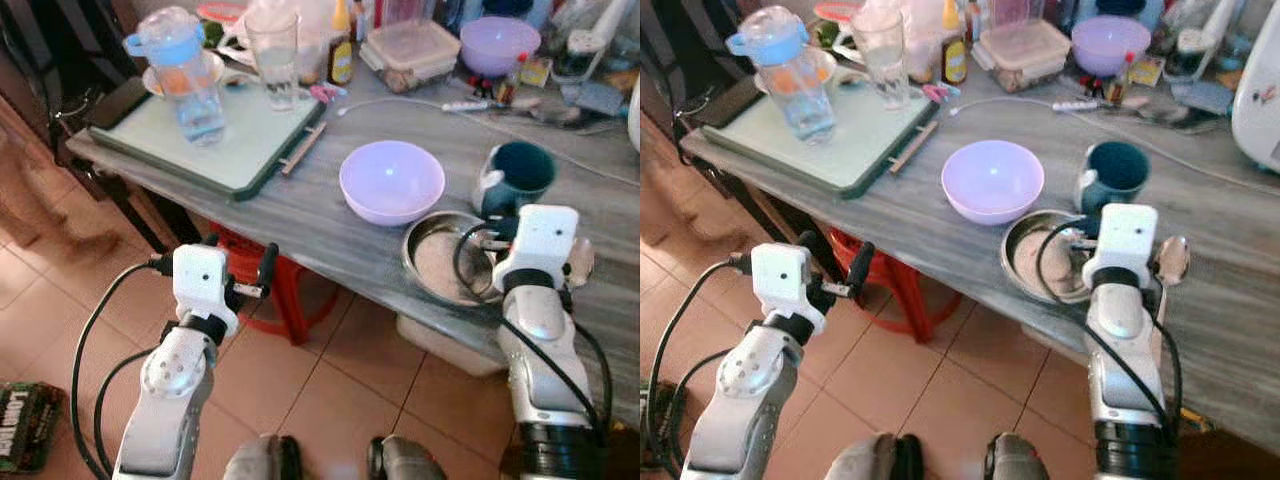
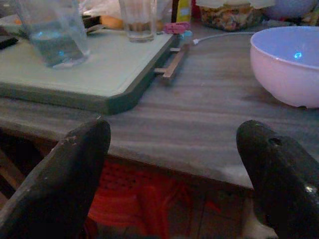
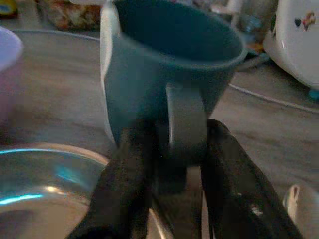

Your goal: Setting the table

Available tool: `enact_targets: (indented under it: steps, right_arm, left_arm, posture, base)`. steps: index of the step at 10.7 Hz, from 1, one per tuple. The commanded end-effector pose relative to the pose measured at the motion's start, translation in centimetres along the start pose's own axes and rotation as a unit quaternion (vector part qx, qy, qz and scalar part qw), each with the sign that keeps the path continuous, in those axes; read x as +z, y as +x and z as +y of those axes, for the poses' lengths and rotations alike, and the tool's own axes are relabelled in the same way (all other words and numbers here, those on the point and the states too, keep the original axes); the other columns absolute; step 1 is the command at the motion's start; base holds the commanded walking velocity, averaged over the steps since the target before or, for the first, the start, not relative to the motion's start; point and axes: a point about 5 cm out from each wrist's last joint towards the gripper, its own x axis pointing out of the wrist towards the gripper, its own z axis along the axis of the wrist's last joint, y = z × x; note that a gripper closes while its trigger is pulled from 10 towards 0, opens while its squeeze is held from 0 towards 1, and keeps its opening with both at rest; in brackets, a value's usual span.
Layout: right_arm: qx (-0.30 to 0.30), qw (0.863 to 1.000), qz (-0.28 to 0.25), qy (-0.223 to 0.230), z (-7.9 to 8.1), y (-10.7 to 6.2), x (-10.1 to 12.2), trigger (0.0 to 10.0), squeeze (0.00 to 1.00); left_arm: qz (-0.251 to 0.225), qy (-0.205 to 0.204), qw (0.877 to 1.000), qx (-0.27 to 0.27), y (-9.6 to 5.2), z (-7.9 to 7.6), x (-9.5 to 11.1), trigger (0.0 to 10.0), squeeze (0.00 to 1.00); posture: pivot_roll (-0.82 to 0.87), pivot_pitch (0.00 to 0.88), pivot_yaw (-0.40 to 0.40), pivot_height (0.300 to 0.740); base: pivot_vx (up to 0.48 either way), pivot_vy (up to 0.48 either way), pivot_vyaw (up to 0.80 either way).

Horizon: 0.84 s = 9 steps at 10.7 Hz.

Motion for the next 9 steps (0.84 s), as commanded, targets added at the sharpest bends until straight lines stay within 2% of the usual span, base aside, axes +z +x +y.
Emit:
enact_targets:
  steps: [1, 7, 9]
  right_arm:
    - [-0.005, 1.000, -0.002, 0.004, 0.0, 0.2, 0.2, 10.0, 1.00]
    - [-0.026, 0.999, -0.033, -0.007, -0.5, 1.2, 1.3, 10.0, 1.00]
    - [-0.017, 0.999, -0.050, -0.012, 0.1, 0.3, 1.7, 10.0, 1.00]
  left_arm:
    - [0.006, 0.000, 1.000, -0.001, -0.1, 0.2, -0.1, 10.0, 0.00]
    - [0.007, 0.008, 1.000, 0.005, 0.2, 0.8, 0.3, 10.0, 0.00]
    - [0.014, 0.009, 1.000, 0.026, 0.1, 1.3, 0.1, 10.0, 0.00]
  posture:
    - [-0.02, 0.166, 0.113, 0.740]
    - [0.01, 0.154, 0.123, 0.740]
    - [0.01, 0.150, 0.120, 0.740]
  base:
    - [0.000, 0.000, 0.00]
    - [0.000, 0.000, 0.00]
    - [0.000, 0.000, 0.00]
